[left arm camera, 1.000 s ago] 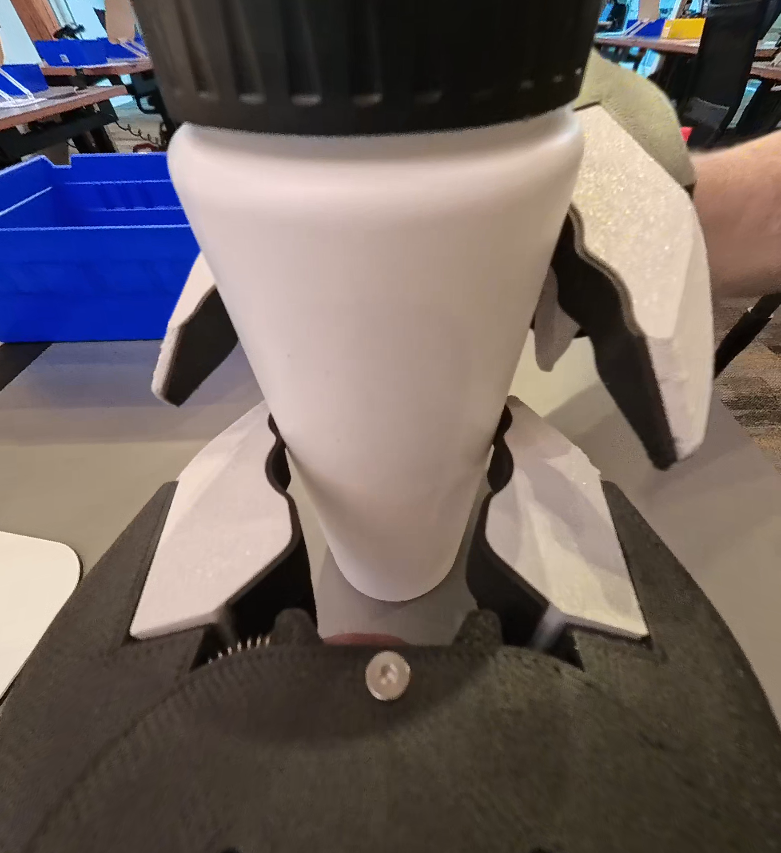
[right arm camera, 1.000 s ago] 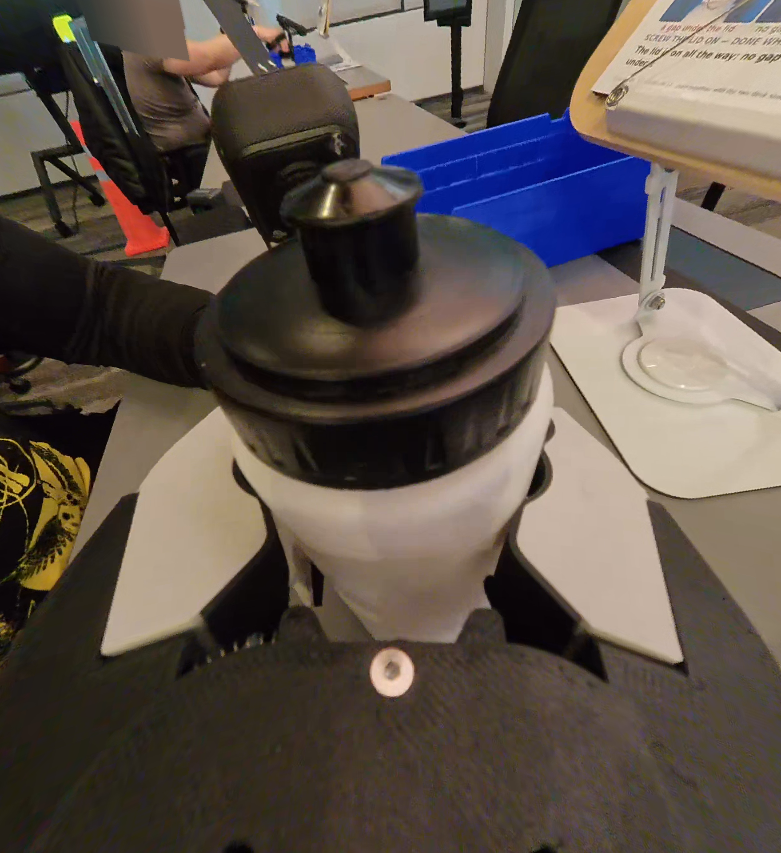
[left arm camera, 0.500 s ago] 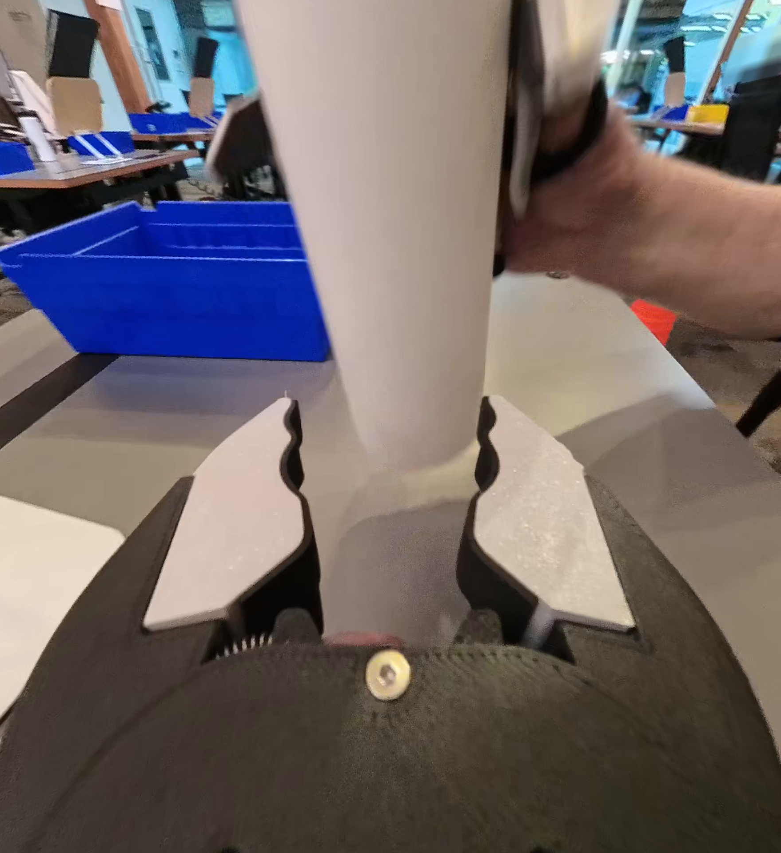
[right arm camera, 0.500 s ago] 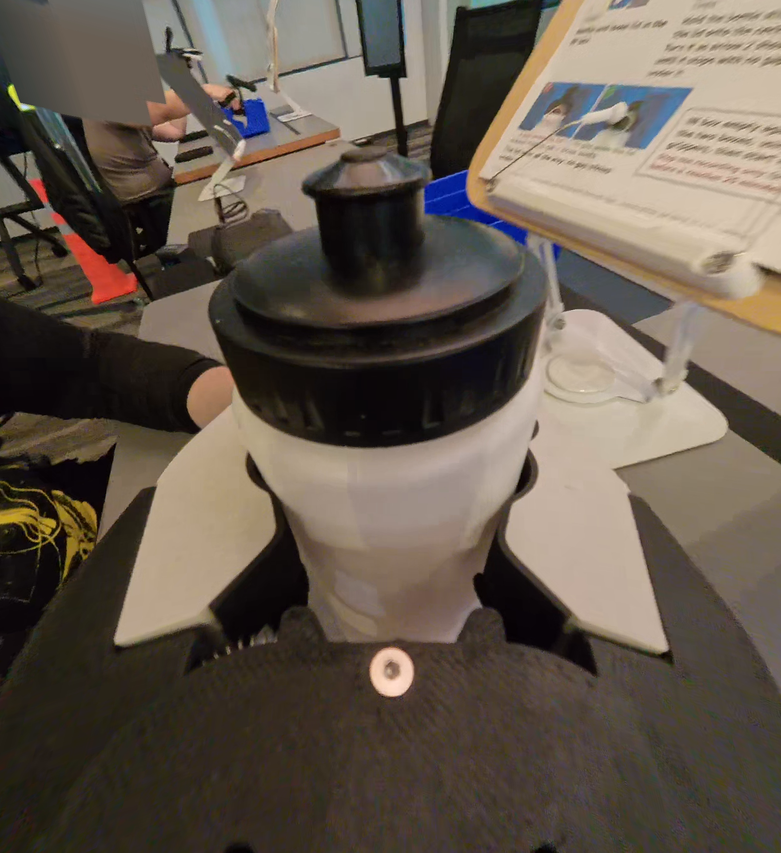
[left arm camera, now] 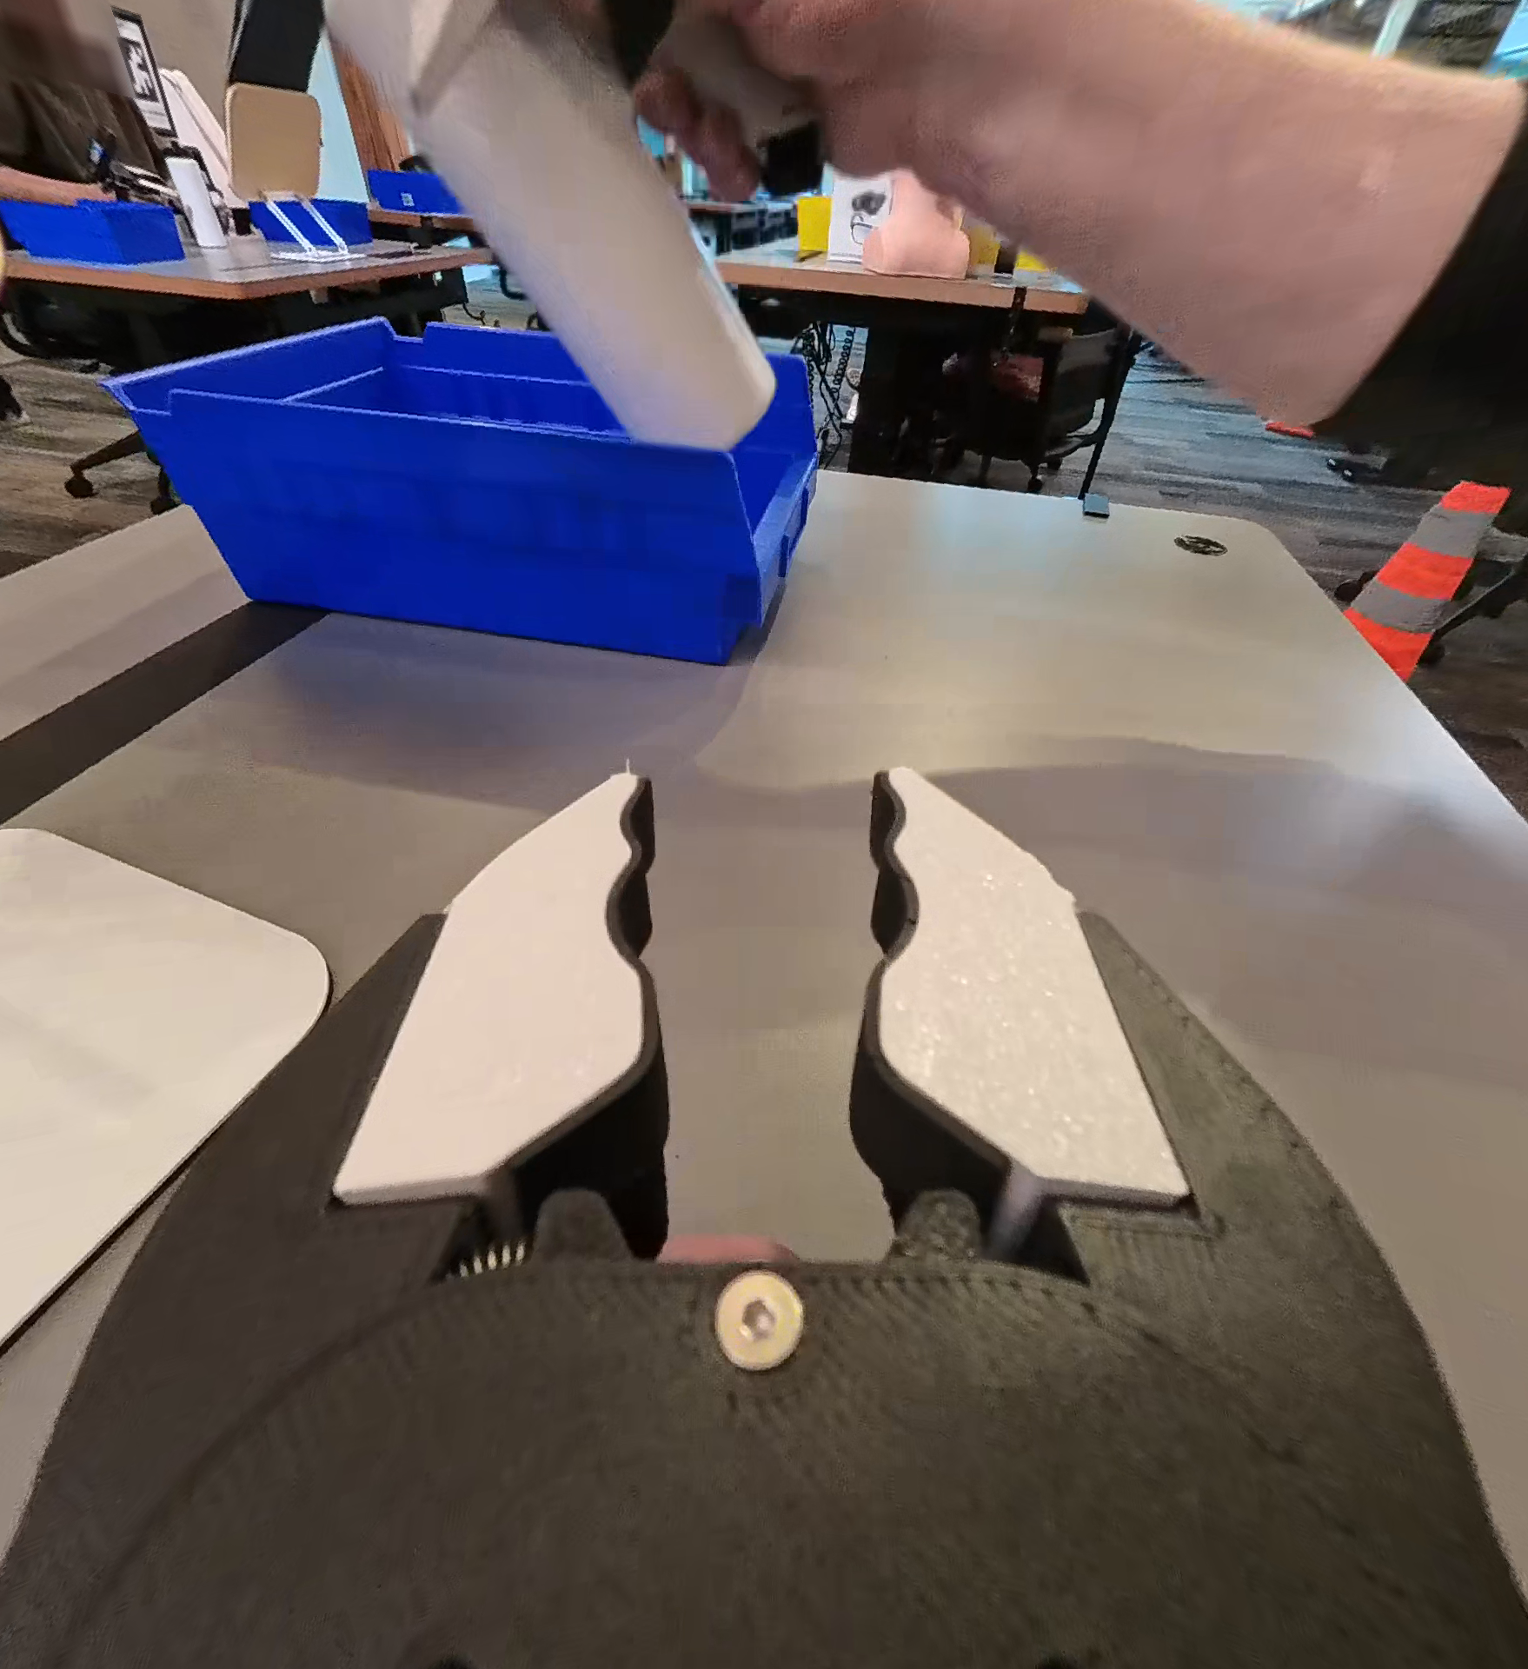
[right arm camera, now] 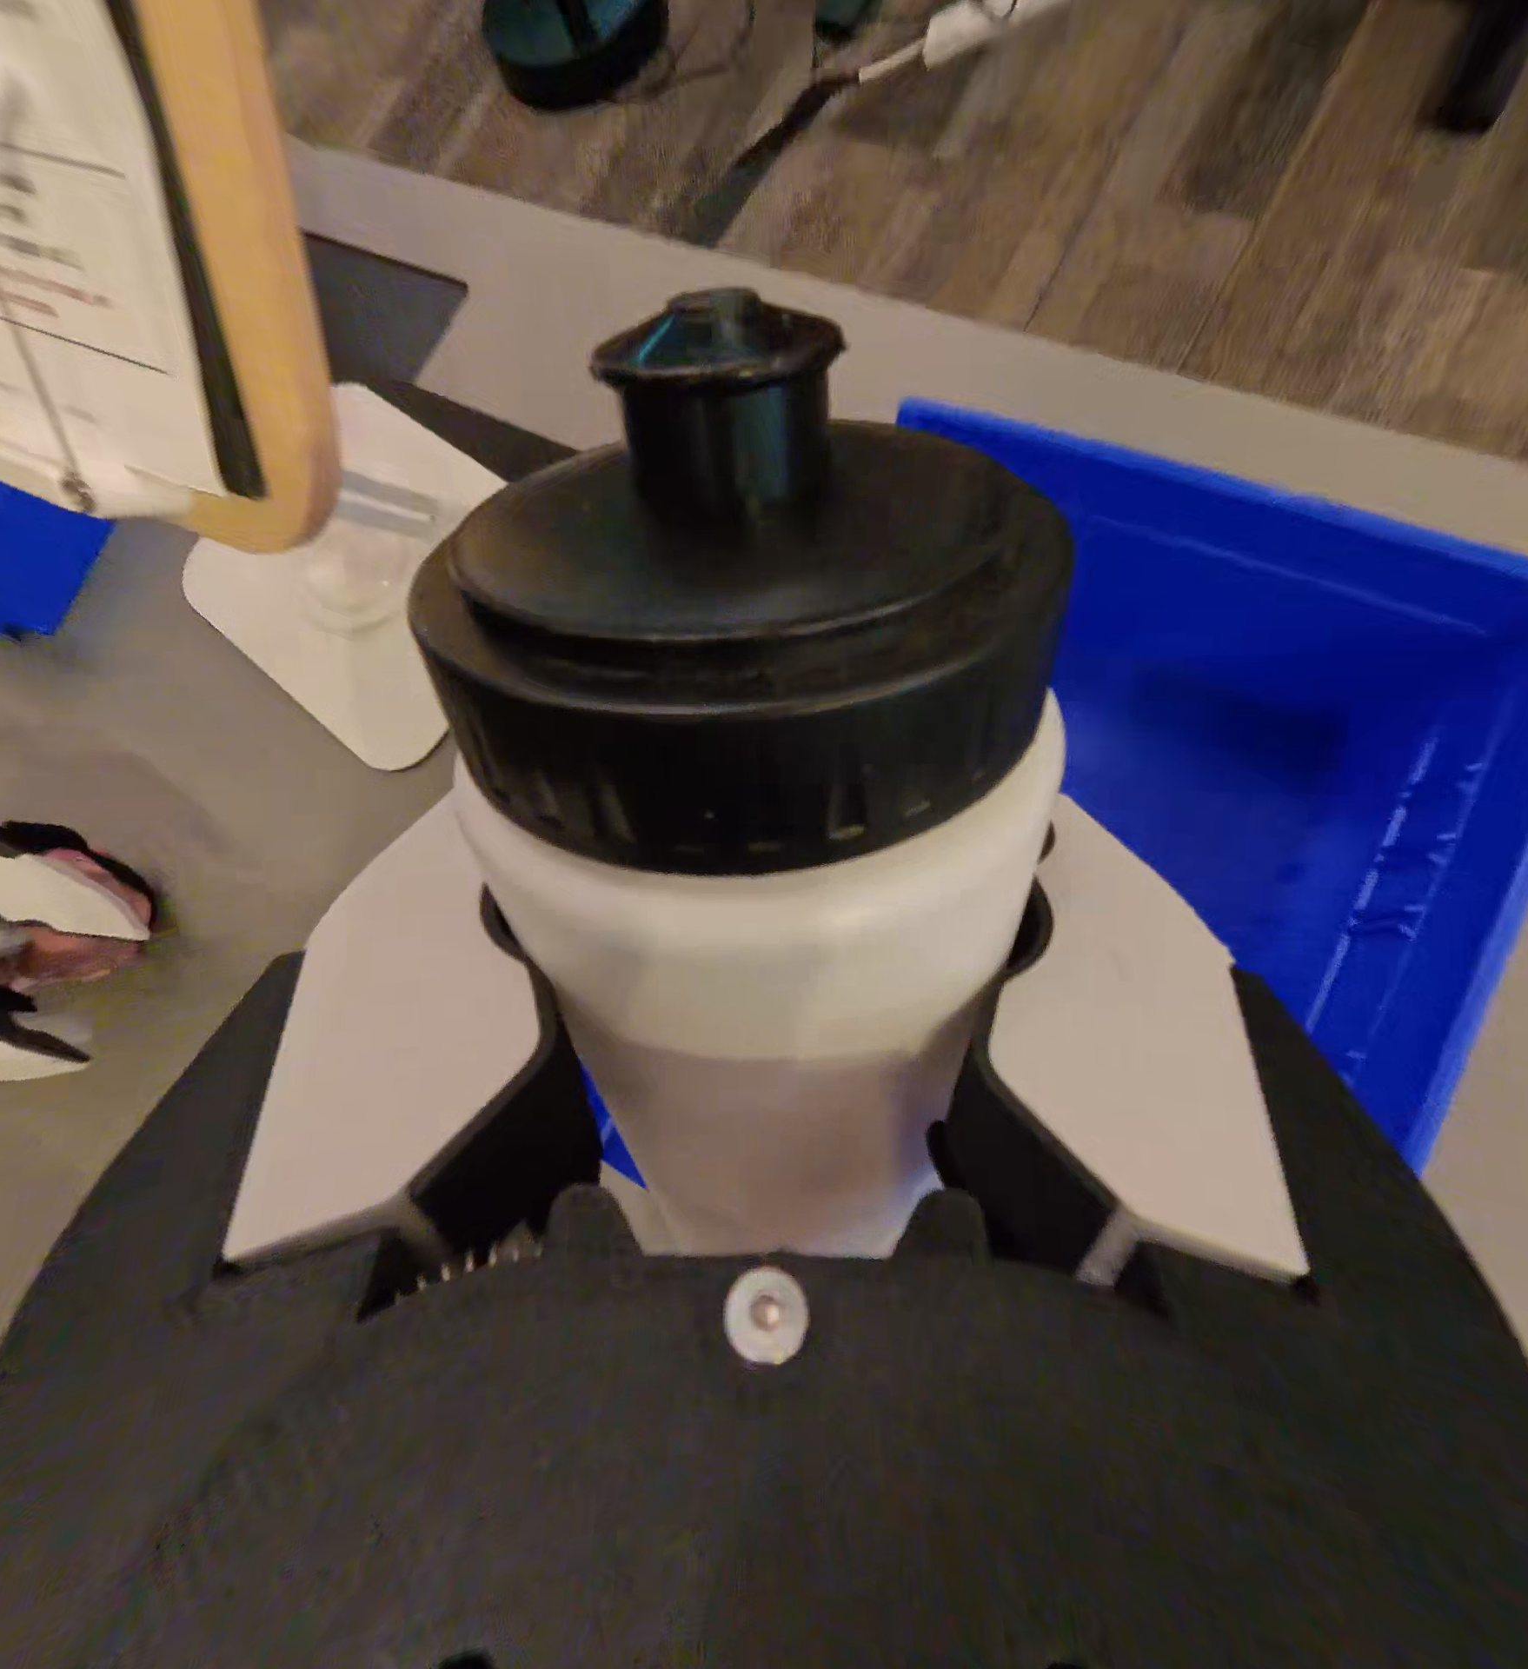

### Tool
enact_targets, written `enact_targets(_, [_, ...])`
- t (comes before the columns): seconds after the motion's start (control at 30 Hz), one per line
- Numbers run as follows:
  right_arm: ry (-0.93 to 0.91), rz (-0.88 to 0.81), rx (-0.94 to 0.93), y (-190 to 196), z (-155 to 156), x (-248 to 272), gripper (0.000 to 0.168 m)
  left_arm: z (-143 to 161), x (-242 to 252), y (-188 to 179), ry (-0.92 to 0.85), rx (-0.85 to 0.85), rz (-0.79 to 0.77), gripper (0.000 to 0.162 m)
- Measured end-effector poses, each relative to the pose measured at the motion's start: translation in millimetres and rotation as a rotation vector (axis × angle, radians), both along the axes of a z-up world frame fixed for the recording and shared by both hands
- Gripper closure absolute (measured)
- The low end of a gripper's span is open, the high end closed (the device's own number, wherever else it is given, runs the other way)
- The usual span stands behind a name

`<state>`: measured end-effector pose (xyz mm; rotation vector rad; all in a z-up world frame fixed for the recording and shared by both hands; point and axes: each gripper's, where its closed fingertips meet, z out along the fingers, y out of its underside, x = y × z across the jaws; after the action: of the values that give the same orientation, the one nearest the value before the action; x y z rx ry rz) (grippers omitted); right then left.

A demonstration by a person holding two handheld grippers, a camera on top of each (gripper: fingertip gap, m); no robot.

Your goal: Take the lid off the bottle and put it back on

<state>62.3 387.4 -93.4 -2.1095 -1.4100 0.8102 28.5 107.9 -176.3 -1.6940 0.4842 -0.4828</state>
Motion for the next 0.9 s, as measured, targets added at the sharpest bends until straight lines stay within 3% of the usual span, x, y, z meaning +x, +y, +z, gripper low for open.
enact_targets(0.17, [-0.193, -0.036, -0.139, 18, -78, 0, 0.064, 0, -1, 1, -0.013, -0.010, -0.003, 0.114])
enact_targets(0.4, [-0.271, -0.060, -0.287, 23, -125, -5, 0.065, -1, 0, 1, -0.019, -0.017, -0.010, 0.112])
enact_targets(0.47, [-0.322, -0.050, -0.293, 23, -134, -1, 0.073, -1, 0, 1, -0.019, -0.019, -0.011, 0.111])
enact_targets(0.67, [-0.123, -0.057, -0.255, 13, -84, 8, 0.078, -3, 2, 0, -0.003, -0.021, -0.012, 0.109])
enact_targets(0.83, [-0.068, -0.093, -0.065, 0, -48, 52, 0.076, -3, -4, 1, 0.025, -0.012, 0.024, 0.103])
enact_targets(0.9, [-0.072, -0.144, 0.014, 2, -45, 78, 0.072, -8, -18, 2, 0.140, -0.005, 0.097, 0.102])
